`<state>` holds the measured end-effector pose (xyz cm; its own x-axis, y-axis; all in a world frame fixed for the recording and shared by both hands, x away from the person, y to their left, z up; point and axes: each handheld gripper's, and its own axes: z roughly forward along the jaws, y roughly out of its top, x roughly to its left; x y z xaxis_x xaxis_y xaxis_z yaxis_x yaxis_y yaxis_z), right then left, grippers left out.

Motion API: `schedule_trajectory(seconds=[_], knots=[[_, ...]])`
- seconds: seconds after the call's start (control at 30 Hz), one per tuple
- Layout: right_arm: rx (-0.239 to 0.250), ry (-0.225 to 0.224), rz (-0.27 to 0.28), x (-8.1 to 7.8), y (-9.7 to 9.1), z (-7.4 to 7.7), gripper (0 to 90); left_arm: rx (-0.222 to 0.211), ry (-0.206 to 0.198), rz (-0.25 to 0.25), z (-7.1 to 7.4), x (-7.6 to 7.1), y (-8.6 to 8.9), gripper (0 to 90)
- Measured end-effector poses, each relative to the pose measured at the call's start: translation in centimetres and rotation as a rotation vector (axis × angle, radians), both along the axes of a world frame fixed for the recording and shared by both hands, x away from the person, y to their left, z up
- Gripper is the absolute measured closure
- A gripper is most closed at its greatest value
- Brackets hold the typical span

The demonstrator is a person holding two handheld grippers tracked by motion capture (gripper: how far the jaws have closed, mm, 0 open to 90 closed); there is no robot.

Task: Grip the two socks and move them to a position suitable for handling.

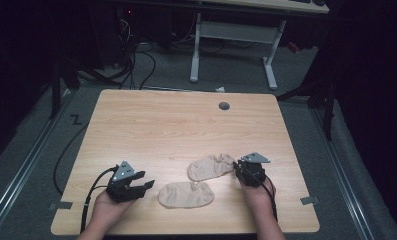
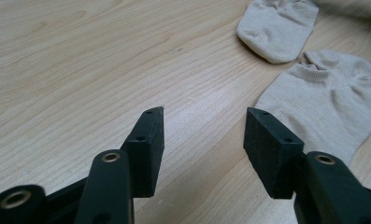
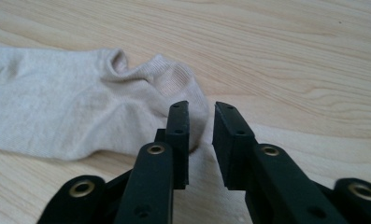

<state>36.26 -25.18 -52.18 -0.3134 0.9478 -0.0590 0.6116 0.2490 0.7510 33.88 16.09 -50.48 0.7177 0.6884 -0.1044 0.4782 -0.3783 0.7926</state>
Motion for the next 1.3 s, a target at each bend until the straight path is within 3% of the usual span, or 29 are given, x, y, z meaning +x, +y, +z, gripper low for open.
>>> schedule_trajectory(seconds=[0.17, 0.47, 0.77, 1.3], knots=[[0.006, -0.044, 0.048, -0.3, 0.8, 0.7, 75.2, 0.007, -0.002, 0.001, 0.0, 0.0, -0.1, 48.4], [-0.045, 0.036, 0.081, 0.8, 1.9, -0.3, 84.6, -0.009, -0.001, 0.031, 0.2, -0.5, 1.1, 48.6], [-0.029, 0.066, 0.12, -1.1, 2.1, -0.2, 84.8, -0.015, 0.003, 0.04, 0.2, -0.4, 1.4, 48.6], [-0.039, 0.054, 0.277, -0.5, 8.5, -0.4, 84.4, 0.002, 0.012, 0.035, -0.3, -0.3, 0.4, 48.5]])
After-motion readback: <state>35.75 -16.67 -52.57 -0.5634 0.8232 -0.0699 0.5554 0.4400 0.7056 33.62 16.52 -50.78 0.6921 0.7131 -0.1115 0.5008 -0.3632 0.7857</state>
